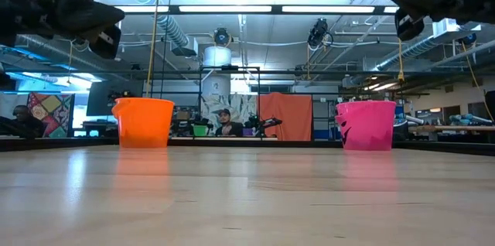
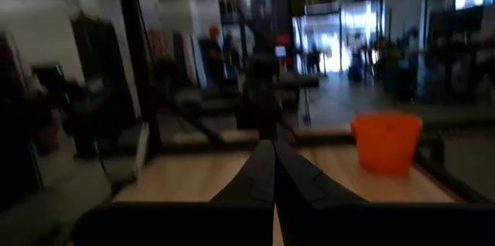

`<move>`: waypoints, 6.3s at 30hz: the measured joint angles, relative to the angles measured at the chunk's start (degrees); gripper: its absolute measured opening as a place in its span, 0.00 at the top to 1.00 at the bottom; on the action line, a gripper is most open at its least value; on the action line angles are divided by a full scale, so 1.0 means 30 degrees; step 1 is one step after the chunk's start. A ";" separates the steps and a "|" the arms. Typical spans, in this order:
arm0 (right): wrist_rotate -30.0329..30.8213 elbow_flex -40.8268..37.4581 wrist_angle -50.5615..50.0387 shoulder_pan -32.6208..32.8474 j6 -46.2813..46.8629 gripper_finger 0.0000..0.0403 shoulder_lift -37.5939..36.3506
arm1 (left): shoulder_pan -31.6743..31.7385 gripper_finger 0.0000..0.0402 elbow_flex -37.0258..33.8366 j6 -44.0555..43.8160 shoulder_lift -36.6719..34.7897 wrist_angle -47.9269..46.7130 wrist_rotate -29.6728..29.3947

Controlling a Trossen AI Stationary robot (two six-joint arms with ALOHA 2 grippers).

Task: Sort candy by brand, put in halloween buckets
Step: Return to Home Position

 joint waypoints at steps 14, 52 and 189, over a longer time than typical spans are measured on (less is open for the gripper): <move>0.1137 -0.2445 0.4262 0.0430 0.1588 0.97 0.1349 | 0.0005 1.00 0.0804 0.0055 -0.0109 -0.2218 -0.0454; 0.1520 -0.2452 0.1726 0.1931 -0.0610 0.97 -0.1491 | -0.0870 1.00 -0.1001 0.1354 -0.3460 -0.0286 -0.0273; 0.2992 -0.3800 -0.2085 0.1931 -0.0954 0.92 -0.4709 | -0.0906 0.99 -0.2327 -0.1661 -0.4218 -0.0323 -0.0809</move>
